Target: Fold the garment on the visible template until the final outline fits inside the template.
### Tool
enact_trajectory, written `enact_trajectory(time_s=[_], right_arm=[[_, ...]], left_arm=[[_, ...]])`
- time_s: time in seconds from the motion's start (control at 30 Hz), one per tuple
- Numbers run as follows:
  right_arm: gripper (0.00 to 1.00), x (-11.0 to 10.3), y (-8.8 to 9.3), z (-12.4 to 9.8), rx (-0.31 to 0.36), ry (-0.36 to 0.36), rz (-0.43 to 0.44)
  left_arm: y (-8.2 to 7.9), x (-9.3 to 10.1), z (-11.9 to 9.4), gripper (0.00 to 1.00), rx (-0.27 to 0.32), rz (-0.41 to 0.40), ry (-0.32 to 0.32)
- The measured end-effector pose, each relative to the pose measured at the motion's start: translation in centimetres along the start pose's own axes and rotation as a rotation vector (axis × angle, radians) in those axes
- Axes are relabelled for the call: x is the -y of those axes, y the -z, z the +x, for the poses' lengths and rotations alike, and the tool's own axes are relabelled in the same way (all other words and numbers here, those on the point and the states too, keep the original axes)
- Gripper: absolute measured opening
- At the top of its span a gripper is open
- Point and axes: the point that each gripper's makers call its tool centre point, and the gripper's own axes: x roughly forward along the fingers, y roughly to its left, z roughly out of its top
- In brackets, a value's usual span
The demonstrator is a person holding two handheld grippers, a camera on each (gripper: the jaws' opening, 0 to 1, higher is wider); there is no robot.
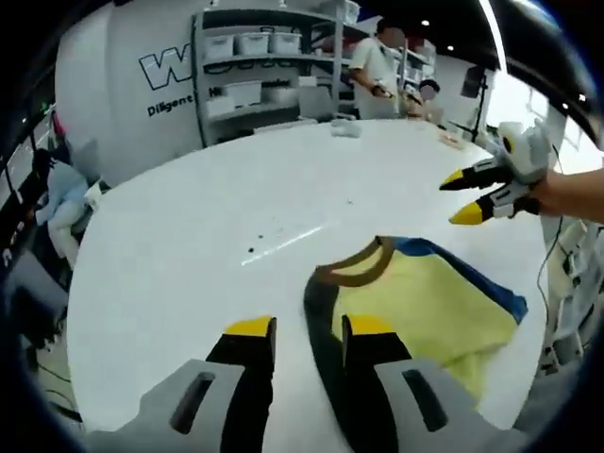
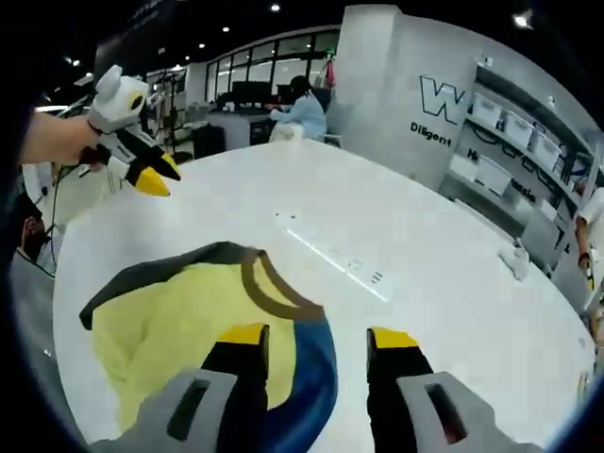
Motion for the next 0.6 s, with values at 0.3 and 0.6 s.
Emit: enact_trajectory(time_s=[0.3,0.6], right_arm=[[0.38,-6.9,4.2,-2.9,0.045,-0.091,0.01],[0.41,-13.7,6.7,-5.4,0.093,-0.17,-0.03]], left_arm=[[7.2,3.5,-2.8,0.36,-0.034,-0.039,0.078],[13.1,7.6,-4.1,0.53,-0.061,-0.111,0.16]])
